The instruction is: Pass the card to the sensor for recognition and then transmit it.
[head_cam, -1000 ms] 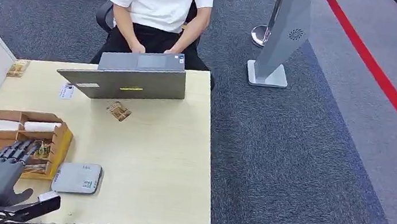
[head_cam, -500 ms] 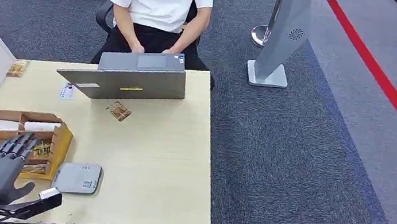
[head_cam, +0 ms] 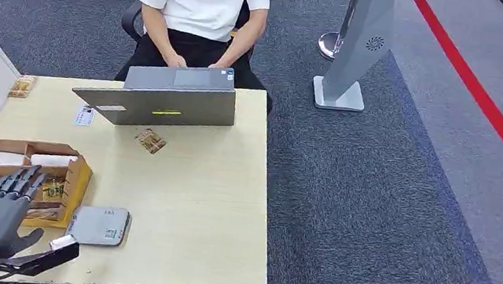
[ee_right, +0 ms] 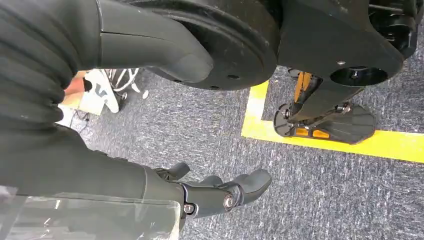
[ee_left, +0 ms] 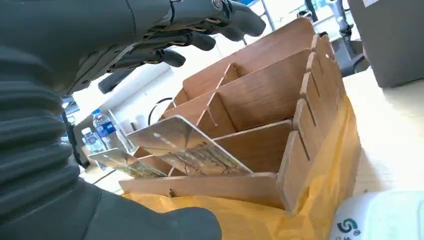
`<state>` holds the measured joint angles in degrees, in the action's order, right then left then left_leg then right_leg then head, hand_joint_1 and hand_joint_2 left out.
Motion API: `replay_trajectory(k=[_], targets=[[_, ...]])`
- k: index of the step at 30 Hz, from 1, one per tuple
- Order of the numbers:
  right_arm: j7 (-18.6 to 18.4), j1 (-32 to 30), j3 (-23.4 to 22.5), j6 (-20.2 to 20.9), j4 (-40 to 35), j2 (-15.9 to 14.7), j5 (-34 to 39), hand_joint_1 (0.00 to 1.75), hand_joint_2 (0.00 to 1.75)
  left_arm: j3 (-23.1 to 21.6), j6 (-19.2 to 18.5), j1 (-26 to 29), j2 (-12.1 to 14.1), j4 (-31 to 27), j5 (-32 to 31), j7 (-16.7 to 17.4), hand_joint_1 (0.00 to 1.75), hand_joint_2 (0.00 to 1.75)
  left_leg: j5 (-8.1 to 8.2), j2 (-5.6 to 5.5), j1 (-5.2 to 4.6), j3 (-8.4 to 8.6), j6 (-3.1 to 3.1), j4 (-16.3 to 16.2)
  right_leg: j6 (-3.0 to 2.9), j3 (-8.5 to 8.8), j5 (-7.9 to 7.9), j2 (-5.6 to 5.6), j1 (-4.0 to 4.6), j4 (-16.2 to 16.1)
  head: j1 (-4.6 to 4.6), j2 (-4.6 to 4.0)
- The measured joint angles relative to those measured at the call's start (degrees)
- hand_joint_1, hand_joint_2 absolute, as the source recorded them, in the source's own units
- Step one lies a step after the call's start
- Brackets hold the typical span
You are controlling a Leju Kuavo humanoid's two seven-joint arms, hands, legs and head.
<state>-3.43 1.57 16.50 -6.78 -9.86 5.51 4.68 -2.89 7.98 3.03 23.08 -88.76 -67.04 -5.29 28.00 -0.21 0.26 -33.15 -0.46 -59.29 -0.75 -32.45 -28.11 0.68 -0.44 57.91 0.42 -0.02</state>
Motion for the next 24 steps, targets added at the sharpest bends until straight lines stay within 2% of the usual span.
replay_trajectory(k=[24], targets=[[-0.42, 0.0, 0.0, 0.17, 0.0, 0.02, -0.74, 0.0, 1.75, 0.15, -1.27, 1.68, 0.35, -1.49, 0.85, 0.17, 0.02, 1.75, 0.0, -0.01, 0.0, -0.01, 0.0, 0.0, 0.0, 0.01, 0.0, -0.01, 0.0, 0.0, 0.0, 0.0]])
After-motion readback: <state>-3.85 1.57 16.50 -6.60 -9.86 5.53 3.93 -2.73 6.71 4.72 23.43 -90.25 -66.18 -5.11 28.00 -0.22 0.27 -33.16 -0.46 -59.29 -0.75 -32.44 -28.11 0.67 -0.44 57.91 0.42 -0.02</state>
